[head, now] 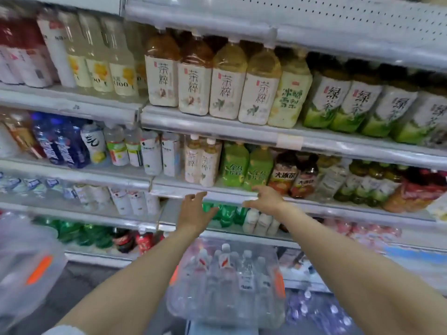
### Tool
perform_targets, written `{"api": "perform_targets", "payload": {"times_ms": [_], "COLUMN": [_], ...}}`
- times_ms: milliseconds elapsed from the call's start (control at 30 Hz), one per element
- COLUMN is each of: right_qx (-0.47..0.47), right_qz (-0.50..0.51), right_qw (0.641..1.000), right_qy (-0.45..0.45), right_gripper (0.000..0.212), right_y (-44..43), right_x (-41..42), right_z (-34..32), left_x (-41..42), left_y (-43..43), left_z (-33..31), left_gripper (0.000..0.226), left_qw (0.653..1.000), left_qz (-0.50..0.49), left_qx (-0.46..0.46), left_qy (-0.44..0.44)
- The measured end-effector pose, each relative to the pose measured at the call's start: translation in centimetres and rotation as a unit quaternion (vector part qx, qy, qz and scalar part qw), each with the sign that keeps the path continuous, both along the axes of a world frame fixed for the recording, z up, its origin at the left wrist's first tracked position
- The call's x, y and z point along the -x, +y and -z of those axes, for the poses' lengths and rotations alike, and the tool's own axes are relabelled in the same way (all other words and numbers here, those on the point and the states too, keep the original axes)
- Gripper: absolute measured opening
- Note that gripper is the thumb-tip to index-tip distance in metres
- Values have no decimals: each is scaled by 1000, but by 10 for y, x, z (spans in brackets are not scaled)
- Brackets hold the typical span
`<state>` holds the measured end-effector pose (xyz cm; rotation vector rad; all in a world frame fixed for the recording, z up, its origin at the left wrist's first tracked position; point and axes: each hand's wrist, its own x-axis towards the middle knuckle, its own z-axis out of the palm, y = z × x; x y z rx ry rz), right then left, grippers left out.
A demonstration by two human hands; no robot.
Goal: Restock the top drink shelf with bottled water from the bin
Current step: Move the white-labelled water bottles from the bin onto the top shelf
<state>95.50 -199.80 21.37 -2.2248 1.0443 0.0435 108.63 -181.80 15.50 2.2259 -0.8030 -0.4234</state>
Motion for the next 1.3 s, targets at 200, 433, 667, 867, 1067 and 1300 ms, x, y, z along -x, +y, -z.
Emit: {"api": "perform_targets", "payload": {"times_ms": [200,433,667,867,1067,1300], "right_qx": [-128,-245,-241,-191,-185,-257], "right_qz": [65,181,223,205,193,238], "right_qw": [988,948,935,943,937,922], "right_qy": [53,93,136,177,224,167], "right_gripper": [50,56,69,80,77,86], "right_y": [4,21,14,16,15,6], "right_x": [-15,-19,-37,-46,-60,-50], "right_z": [111,223,278,299,302,299], "left_x": [-7,1,21,28,31,30], "left_y": [22,43,47,47,46,46], "left_z": [118,224,272,282,283,283], "left_gripper": [64,69,85,92,94,101], "left_qw": [992,968,973,971,967,969], "left_qz": [-16,-42,-73,-74,-77,-80], "left_qx": [-79,-171,-178,-206,-225,-217], "left_qy": [97,178,131,99,87,89]}}
